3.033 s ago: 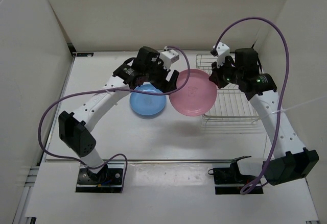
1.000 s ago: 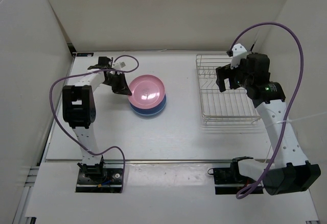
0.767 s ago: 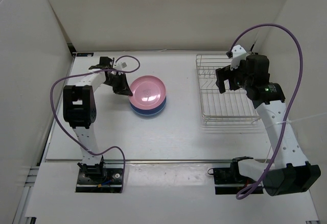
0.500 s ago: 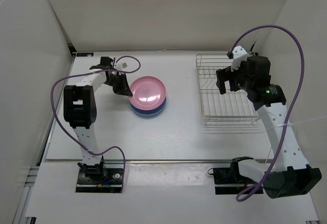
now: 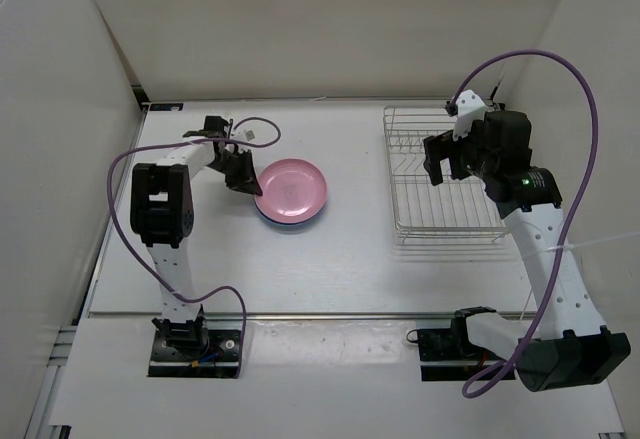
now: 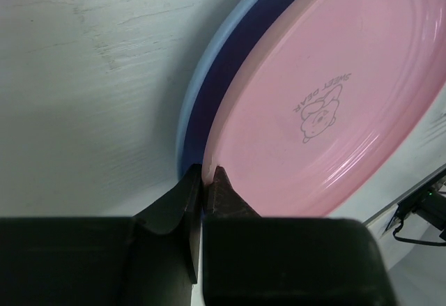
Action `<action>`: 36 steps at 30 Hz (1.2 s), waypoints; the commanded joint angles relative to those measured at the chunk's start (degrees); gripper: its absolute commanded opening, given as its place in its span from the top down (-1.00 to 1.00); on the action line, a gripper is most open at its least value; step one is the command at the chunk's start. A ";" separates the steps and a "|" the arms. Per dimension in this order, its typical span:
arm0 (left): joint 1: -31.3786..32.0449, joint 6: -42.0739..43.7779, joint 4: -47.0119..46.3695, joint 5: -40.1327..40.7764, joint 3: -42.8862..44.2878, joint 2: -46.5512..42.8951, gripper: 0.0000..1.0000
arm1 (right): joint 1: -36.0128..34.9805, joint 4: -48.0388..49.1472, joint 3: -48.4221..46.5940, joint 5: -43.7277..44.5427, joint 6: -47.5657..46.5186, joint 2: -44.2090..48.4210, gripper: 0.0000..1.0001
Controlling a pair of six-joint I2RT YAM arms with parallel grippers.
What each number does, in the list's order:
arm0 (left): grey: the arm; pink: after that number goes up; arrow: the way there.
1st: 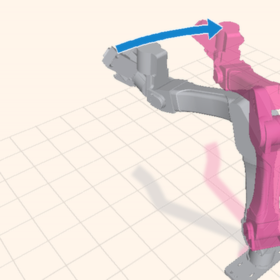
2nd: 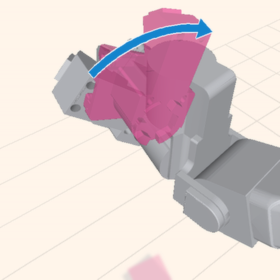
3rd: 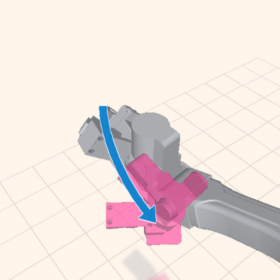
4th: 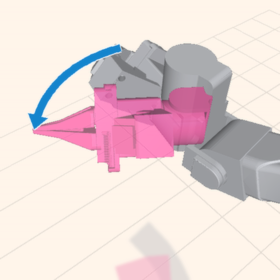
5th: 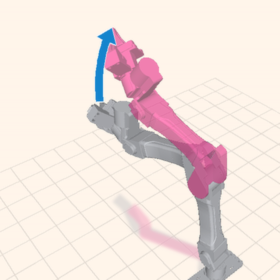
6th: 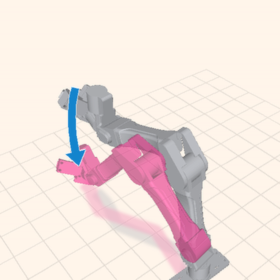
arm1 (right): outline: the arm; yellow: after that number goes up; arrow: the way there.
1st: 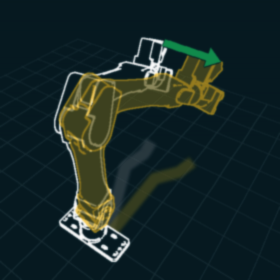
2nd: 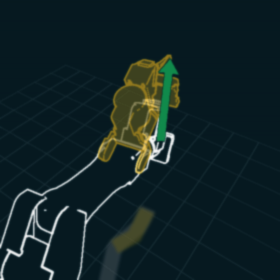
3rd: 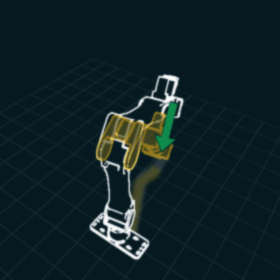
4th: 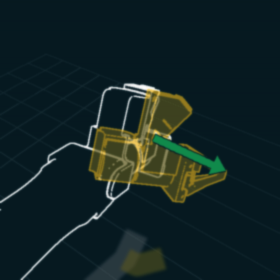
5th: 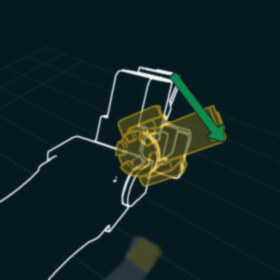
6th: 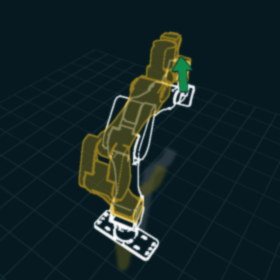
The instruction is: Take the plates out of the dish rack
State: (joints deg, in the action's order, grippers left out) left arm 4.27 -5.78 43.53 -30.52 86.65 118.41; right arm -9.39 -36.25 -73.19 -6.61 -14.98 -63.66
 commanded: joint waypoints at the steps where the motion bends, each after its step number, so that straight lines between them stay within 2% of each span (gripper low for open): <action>1: 0.47 1.12 0.59 -2.61 1.94 -0.02 0.71 | -0.02 1.36 0.41 -0.95 0.04 1.26 -1.00; 4: 0.47 1.12 0.59 -2.61 1.94 -0.02 0.71 | -0.02 1.36 0.41 -0.95 0.04 1.26 -1.00; 8: 0.47 1.12 0.59 -2.61 1.94 -0.02 0.54 | -0.02 1.36 0.41 -1.56 0.04 1.78 -1.00; 15: 0.47 1.65 0.59 -1.73 1.94 -1.08 0.54 | -0.02 1.36 0.94 -2.08 0.04 1.78 -1.00; 17: 0.47 1.65 0.59 -1.73 1.94 -1.08 0.46 | -0.02 1.36 0.94 -2.09 0.04 1.78 -1.00; 19: 0.47 1.65 0.59 -1.73 1.94 -1.08 0.27 | -0.02 1.36 0.94 -2.09 0.04 1.78 -1.00; 22: 0.47 1.65 0.59 -1.73 1.33 -1.08 0.10 | -0.02 1.36 0.94 -2.09 0.04 2.31 -1.00; 25: 0.47 1.65 0.59 -1.73 0.80 -1.08 0.03 | -0.02 1.36 1.46 -2.09 0.04 2.31 -1.00; 26: 0.47 1.65 0.59 -1.73 0.80 -1.77 -0.05 | -0.02 1.36 1.47 -2.09 0.04 2.31 -1.00; 36: -0.58 1.65 -0.02 -3.57 0.97 -4.24 -0.08 | -0.02 1.36 1.47 -2.62 0.04 2.31 -1.00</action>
State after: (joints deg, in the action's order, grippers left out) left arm 4.14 -4.95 43.72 -32.18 87.02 119.11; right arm -9.39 -36.27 -72.18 -8.12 -14.98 -62.59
